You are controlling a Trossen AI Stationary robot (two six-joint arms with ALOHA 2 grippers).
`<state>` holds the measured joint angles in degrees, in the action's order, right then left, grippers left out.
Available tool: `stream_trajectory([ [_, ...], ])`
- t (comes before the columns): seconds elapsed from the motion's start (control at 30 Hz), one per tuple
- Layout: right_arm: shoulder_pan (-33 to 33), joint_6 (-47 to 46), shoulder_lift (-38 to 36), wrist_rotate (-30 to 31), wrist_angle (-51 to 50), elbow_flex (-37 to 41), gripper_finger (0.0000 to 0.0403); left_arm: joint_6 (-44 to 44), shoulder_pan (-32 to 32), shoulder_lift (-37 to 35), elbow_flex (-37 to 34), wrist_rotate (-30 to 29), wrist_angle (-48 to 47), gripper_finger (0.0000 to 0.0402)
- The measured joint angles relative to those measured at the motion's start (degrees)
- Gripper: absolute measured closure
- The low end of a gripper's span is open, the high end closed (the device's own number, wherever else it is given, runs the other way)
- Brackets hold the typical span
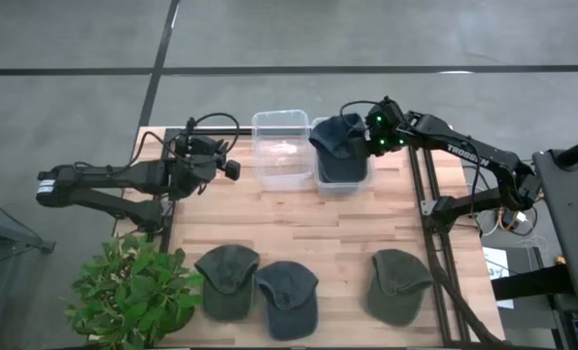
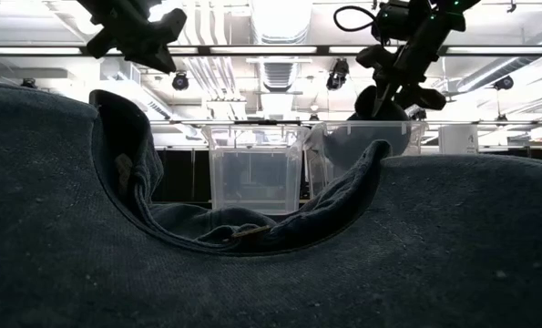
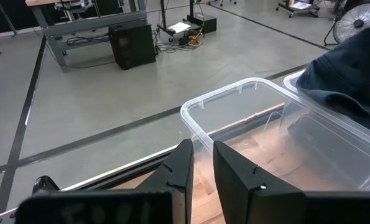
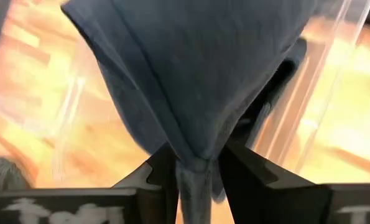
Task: Pick & Place hat
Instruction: Put the top blue cap into the right transparent bin
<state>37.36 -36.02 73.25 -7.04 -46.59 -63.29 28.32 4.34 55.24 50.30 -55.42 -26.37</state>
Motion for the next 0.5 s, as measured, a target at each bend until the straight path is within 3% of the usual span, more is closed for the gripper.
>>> stream_trajectory([
  [0.5, 0.02, 0.71, -0.13, -0.97, -4.19, 0.0, 0.0298, -0.37, 0.04, 0.0, 0.0, 0.0, 0.0, 0.0346],
])
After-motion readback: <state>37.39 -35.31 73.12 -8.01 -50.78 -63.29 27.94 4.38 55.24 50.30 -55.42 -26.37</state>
